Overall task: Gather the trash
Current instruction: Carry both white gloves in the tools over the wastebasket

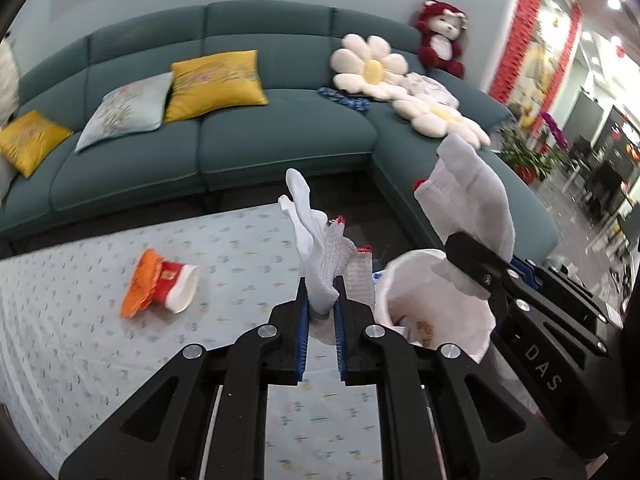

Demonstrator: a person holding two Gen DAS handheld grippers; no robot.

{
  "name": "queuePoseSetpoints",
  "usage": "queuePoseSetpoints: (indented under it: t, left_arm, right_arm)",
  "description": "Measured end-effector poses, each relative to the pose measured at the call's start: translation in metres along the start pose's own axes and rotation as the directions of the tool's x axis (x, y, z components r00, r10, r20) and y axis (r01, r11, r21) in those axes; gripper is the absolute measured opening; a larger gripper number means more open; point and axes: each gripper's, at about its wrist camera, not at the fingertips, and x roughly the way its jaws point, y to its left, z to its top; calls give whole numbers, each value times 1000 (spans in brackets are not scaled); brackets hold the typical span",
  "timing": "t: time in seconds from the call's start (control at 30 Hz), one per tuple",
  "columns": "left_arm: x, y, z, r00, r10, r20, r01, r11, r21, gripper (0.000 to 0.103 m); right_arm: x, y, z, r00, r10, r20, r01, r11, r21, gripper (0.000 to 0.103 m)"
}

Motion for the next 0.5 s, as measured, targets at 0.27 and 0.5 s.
queuePoseSetpoints:
  t: [0.27, 0.5]
  left_arm:
    - [11, -63, 1, 999, -32, -14, 33, 995, 93, 11]
    - [25, -97, -1, 998, -53, -38, 58, 989, 139, 11]
  right_arm:
    - [-23, -54, -1, 998, -54, 34, 52, 997, 47, 13]
    - [-29, -90, -7, 996, -87, 31, 84, 992, 89, 13]
